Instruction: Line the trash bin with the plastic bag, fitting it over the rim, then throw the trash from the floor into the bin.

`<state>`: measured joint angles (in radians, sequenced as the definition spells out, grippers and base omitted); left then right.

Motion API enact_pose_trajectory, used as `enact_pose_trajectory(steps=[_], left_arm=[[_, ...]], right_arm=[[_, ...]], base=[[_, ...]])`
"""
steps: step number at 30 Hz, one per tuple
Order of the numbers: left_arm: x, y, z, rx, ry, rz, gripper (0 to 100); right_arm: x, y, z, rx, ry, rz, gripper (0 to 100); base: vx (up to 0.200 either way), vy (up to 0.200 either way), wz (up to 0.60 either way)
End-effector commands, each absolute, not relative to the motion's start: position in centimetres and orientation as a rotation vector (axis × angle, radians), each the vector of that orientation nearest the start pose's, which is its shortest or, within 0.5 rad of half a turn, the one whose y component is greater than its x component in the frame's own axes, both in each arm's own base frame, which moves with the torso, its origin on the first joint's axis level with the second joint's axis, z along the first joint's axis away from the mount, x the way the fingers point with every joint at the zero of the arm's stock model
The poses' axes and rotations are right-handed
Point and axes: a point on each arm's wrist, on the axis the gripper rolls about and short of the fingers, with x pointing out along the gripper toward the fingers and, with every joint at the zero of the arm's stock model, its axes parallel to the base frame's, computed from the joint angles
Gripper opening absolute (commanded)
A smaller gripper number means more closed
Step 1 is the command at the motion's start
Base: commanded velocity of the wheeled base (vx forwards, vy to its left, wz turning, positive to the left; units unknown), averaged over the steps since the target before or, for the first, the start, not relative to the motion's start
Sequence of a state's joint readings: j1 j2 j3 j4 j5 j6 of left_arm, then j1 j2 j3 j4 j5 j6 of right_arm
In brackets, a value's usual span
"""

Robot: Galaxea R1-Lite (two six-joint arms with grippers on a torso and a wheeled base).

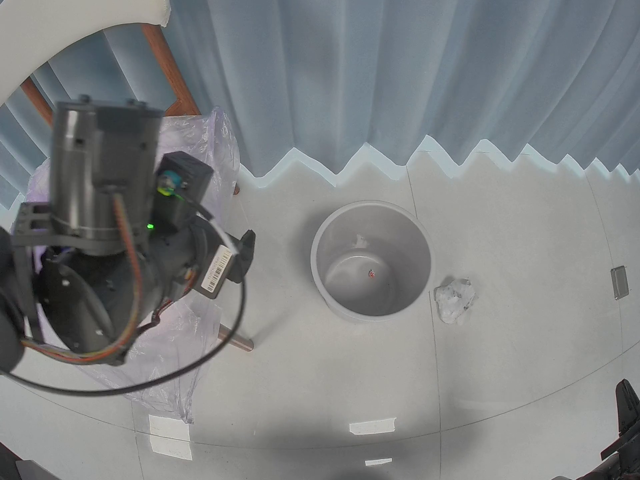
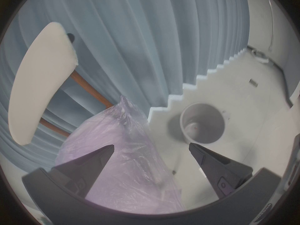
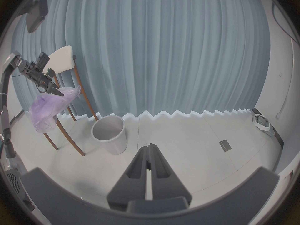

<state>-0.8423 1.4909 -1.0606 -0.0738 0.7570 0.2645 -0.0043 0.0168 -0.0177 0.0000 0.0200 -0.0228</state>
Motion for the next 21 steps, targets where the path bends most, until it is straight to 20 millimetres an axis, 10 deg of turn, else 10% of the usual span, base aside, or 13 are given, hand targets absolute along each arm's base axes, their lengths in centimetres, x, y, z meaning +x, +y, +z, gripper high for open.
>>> enact_pose_trajectory(steps=[1, 21], left_arm=[[20.9, -21.0, 22.5, 0.663, 0.327, -0.067, 100], [25.2, -18.0, 21.0, 0.856, 0.372, 0.074, 100]], right_arm=[[-2.3, 0.1, 7.5, -0.021, 0.0, 0.015, 0], [-2.3, 0.1, 7.5, -0.021, 0.0, 0.015, 0]], base=[[0.0, 0.0, 0.0], [0.0, 0.0, 0.0]])
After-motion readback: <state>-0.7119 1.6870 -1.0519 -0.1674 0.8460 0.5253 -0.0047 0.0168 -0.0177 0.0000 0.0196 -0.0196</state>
